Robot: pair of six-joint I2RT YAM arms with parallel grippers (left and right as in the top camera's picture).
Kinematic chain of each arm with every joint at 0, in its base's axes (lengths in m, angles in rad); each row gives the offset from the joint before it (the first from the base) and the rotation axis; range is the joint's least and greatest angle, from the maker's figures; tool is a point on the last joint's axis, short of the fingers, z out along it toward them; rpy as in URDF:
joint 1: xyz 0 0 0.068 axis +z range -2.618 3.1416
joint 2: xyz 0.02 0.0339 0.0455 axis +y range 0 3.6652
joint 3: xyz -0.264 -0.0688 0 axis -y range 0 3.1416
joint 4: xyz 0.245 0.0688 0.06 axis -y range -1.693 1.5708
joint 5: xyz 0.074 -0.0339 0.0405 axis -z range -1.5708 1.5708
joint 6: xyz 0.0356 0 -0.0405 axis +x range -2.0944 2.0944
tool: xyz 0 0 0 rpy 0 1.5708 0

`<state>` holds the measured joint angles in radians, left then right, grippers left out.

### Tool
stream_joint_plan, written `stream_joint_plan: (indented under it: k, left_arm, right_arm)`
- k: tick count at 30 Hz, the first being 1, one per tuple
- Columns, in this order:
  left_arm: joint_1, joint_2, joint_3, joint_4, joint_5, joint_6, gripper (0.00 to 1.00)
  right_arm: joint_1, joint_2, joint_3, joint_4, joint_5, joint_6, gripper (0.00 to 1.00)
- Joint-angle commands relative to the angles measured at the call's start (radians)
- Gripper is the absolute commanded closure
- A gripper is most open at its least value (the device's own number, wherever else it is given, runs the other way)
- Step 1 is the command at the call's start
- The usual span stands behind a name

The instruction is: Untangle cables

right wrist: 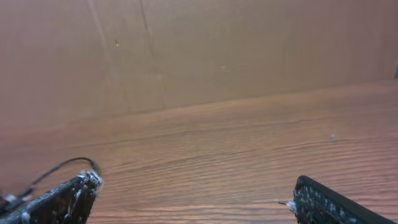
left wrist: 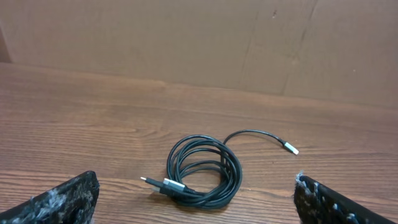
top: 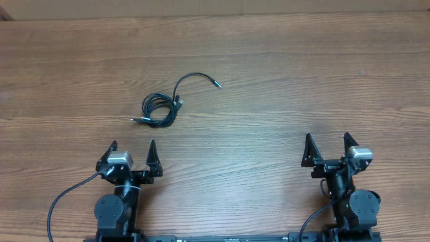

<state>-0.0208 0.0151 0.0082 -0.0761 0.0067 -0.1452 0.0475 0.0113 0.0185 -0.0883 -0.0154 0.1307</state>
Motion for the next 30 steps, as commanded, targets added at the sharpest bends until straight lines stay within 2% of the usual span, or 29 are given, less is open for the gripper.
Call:
stream_joint_plan:
  k: [1, 7, 15, 19, 25, 30]
  left_arm:
    - [-0.006, -0.01, -0.003, -0.002, 0.002, 0.026, 0.0]
    - [-0.006, -0.01, -0.003, -0.002, 0.002, 0.026, 0.0]
    - [-0.006, -0.01, 0.032, -0.01, 0.185, 0.018, 0.0]
    - [-0.006, -0.01, 0.174, -0.151, 0.279, 0.019, 0.0]
    - [-0.006, 0.005, 0.417, -0.349, 0.277, 0.08, 0.0]
    - [-0.006, 0.12, 0.613, -0.446, 0.276, 0.078, 0.0]
  right_arm:
    - [0.006, -0.008, -0.011, 0.008, -0.024, 0.079, 0.0]
    - [0.006, -0.008, -0.011, 0.008, -0.043, 0.079, 0.0]
    - [0.006, 0.032, -0.007, 0.008, -0.098, 0.078, 0.0]
    - [0.003, 0.037, 0.064, -0.093, -0.25, 0.072, 0.0]
    - [0.003, 0.039, 0.268, -0.277, -0.252, -0.005, 0.0]
    - [0.003, 0.111, 0.485, -0.442, -0.248, -0.063, 0.0]
